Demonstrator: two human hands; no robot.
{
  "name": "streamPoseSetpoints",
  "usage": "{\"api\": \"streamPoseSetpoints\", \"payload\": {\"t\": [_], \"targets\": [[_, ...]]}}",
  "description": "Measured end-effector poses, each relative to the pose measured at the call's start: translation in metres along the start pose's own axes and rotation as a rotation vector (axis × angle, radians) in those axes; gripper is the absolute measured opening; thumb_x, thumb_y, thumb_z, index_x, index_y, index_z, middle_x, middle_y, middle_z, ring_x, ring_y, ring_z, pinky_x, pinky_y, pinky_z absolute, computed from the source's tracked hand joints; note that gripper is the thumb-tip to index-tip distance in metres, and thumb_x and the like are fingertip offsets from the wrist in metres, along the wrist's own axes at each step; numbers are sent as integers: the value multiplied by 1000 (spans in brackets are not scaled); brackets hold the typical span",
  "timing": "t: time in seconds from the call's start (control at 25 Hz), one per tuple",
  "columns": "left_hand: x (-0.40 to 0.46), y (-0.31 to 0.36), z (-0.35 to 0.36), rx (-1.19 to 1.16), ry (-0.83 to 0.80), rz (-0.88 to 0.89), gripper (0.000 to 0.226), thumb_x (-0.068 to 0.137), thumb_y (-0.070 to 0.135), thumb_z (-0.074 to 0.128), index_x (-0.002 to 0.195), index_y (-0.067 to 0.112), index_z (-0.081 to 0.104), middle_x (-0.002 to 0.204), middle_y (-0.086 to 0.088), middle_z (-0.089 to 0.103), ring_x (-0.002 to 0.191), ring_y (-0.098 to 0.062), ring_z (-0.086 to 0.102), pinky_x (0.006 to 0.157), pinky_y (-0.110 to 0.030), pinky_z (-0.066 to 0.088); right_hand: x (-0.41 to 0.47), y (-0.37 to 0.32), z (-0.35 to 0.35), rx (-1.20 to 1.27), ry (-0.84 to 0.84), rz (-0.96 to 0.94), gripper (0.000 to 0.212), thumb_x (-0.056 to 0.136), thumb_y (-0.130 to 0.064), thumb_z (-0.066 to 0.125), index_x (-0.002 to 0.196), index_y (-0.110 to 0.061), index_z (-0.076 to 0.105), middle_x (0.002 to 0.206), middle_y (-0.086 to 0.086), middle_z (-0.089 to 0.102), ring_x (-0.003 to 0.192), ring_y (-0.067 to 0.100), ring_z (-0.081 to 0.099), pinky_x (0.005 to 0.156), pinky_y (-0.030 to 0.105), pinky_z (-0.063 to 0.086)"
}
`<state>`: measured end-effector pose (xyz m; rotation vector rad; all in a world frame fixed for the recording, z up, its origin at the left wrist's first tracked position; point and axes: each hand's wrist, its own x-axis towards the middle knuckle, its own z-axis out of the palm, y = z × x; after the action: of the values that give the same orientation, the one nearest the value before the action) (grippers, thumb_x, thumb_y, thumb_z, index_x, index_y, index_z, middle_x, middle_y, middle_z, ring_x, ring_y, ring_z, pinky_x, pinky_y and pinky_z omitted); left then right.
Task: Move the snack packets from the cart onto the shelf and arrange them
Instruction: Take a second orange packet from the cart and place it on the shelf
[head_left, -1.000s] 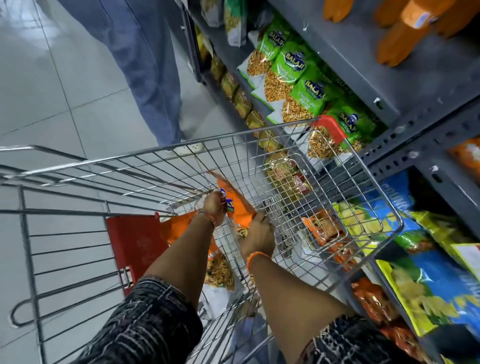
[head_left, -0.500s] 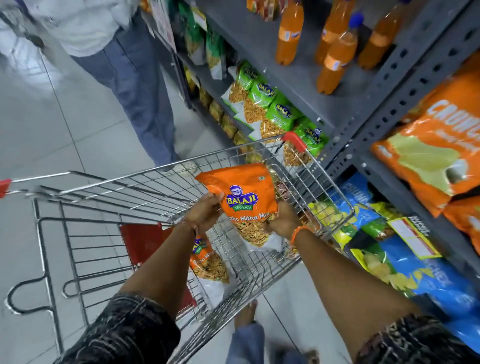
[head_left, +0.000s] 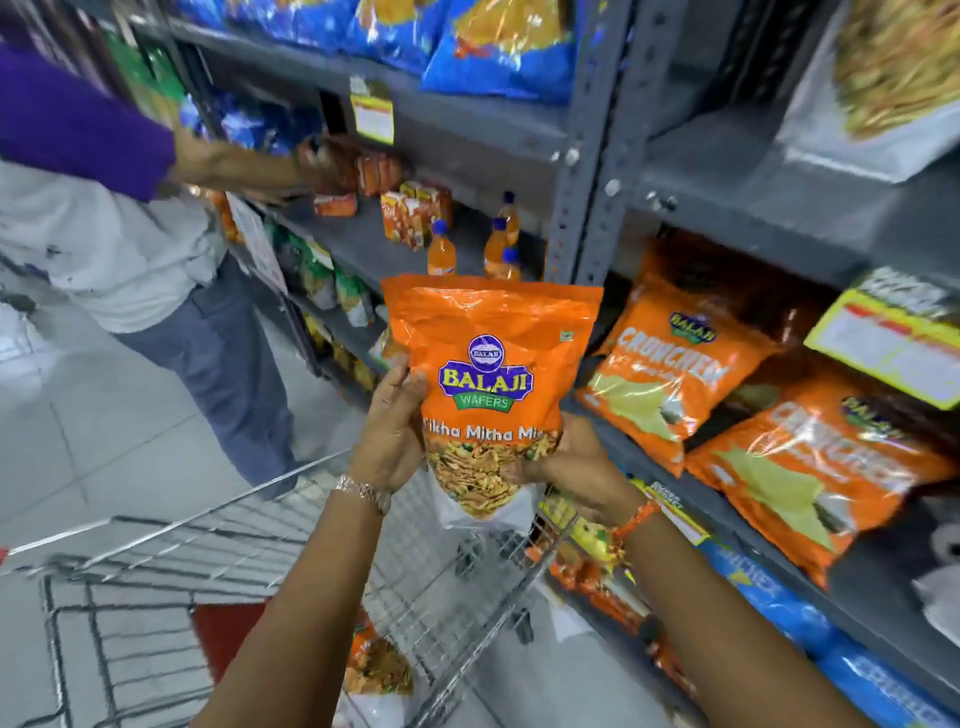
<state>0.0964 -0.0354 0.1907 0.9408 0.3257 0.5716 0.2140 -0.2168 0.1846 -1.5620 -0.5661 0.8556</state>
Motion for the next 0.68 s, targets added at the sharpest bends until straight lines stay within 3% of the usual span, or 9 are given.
{"api": "streamPoseSetpoints", "payload": {"t": [0.08, 0.2, 0.4, 0.52, 0.68], "targets": [[1, 19, 43, -30, -36, 42, 57, 71, 37, 79, 124, 22, 64, 118, -5, 75, 99, -19, 74, 78, -38, 62, -18, -27, -20, 7, 82, -77, 55, 63, 12, 85, 110, -11, 69, 114, 9, 75, 109, 26, 70, 95, 50, 55], [1, 42, 105, -46, -90, 87, 56, 78, 31, 74, 130, 15, 60, 125, -12, 71, 102, -23, 72, 85, -43, 61, -47, -67, -47, 22, 194, -165, 67, 59, 9, 88, 119, -8, 64, 113, 7, 75, 109, 27, 70, 97, 52, 53], [0, 70, 216, -1, -244, 125, 29, 85, 23, 64, 113, 17, 69, 106, -7, 78, 91, -20, 76, 86, -42, 61, -112, -132, -94, -20, 351, -361, 62, 63, 15, 83, 114, -14, 65, 111, 0, 77, 102, 14, 74, 85, 31, 59], [0, 83, 275, 9, -348, 128, 36, 83, 25, 67, 117, 12, 69, 111, -12, 77, 94, -24, 74, 88, -45, 60, -149, -164, -122, -47, 442, -432, 56, 62, 15, 83, 110, -8, 67, 105, 4, 78, 97, 22, 75, 82, 43, 60], [-2, 99, 356, -14, -497, 116, 20, 94, 22, 63, 112, 16, 70, 103, -8, 79, 87, -20, 76, 79, -40, 61, -195, -205, -163, -42, 554, -550, 59, 57, 10, 86, 111, -4, 66, 104, 10, 78, 95, 26, 75, 79, 40, 61]]}}
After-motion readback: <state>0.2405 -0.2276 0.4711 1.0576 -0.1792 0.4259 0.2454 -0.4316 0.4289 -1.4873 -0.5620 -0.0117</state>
